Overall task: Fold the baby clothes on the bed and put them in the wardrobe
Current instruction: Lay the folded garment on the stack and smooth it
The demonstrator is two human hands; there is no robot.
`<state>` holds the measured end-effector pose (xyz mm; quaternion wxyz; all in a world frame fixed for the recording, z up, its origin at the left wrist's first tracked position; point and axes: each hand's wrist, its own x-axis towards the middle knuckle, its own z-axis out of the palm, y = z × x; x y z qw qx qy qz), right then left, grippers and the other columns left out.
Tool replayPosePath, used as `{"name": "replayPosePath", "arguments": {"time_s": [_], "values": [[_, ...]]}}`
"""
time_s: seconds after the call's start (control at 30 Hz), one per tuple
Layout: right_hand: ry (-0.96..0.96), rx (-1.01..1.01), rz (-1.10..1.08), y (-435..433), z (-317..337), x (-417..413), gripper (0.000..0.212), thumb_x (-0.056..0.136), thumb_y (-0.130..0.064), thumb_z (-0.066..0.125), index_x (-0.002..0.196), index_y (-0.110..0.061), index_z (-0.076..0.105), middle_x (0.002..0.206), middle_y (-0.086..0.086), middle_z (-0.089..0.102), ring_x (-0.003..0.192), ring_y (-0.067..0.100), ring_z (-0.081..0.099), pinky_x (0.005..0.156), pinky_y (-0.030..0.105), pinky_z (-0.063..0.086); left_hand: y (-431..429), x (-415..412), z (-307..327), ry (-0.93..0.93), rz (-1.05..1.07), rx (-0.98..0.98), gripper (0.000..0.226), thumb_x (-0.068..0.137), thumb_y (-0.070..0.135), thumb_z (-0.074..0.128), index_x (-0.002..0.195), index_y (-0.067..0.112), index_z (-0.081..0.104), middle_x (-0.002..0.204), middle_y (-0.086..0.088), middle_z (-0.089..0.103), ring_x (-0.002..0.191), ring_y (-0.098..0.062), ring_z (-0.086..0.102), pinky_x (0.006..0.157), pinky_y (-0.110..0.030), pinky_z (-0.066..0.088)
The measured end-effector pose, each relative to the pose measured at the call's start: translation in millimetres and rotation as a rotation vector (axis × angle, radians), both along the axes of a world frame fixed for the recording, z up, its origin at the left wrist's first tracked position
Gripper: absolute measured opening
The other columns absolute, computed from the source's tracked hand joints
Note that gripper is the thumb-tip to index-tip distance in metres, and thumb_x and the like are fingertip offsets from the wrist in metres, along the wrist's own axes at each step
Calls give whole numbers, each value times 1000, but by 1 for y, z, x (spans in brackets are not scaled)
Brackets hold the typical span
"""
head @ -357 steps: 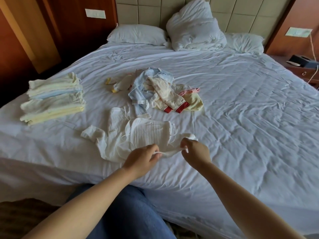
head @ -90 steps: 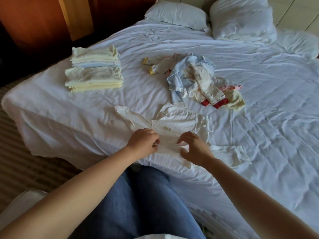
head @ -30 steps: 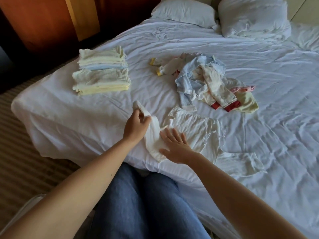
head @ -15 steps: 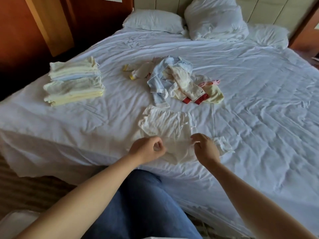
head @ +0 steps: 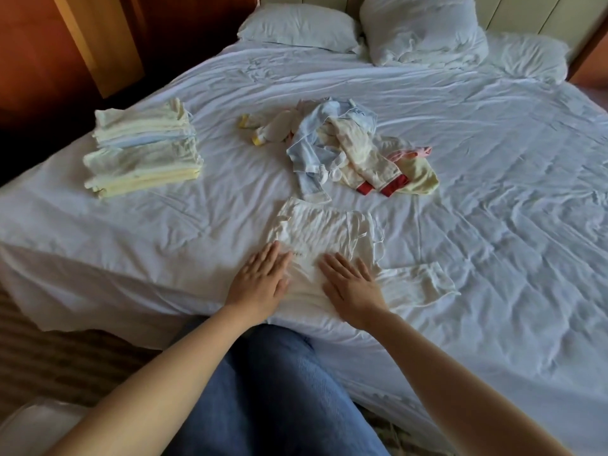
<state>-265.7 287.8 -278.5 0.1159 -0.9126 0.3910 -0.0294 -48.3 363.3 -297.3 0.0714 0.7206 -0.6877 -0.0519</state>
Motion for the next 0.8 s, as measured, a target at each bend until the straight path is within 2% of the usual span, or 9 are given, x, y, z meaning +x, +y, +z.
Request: {"name": "replayPosePath", "arguments": {"time_s": [0.07,0.17,0.3,0.43,0.53,0.63,0.7,0.8], "values": [[51,-54,7,3,-9,-6,65,93,-58,-1,154,-37,1,159,-15,-9,147,5,-14,120,38,-12,0,-4,-3,-29,48,30,80,82,53,-10,154,18,-7,158,-4,-18,147,-15,-13,119,-32,-7],[58,-78,-8,3,-14,-6,59,97,-56,1,153,-38,-3,159,-15,-12,147,5,-17,120,38,-13,-5,-7,1,-78,81,104,82,83,52,-10,154,12,-10,161,-8,-16,150,-19,-12,119,-32,-10],[32,-46,10,1,-11,-7,62,96,-58,1,154,-36,-2,159,-15,-13,146,4,-18,120,36,-14,-12,-4,19,-72,60,230,68,101,47,17,155,16,-11,162,-6,-16,149,-18,-16,121,-36,-8],[-134,-52,-57,1,-5,-28,62,99,-56,9,155,-30,4,160,-13,-5,147,3,-12,121,31,-9,-11,-18,35,-85,91,157,68,101,52,16,155,20,-12,161,-1,-19,148,-16,-20,121,-41,-11],[-180,-96,-184,-5,-4,-57,64,96,-51,9,155,-27,8,161,-10,0,148,5,-8,121,31,-7,-13,-49,38,-18,1,88,68,102,52,19,155,20,-10,160,0,-22,147,-14,-21,121,-37,-11],[-125,-38,-305,-17,-5,-88,76,89,-56,0,154,-24,19,162,-6,11,149,7,1,120,29,-8,-23,-88,40,28,-165,93,66,104,49,19,156,19,-8,161,1,-18,147,-12,-19,121,-33,-11],[-63,-32,-341,-24,-5,-104,79,85,-57,-3,153,-28,24,162,-7,15,149,8,3,120,31,-9,-31,-111,39,34,-243,98,64,104,47,20,156,19,-6,162,1,-15,148,-11,-18,120,-31,-12],[19,-20,-383,-34,1,-124,60,96,-48,10,153,-32,24,161,-10,19,150,11,2,121,42,-7,-44,-141,38,-21,-316,124,62,105,45,22,156,19,-2,163,1,-13,149,-12,-15,119,-30,-11]]}}
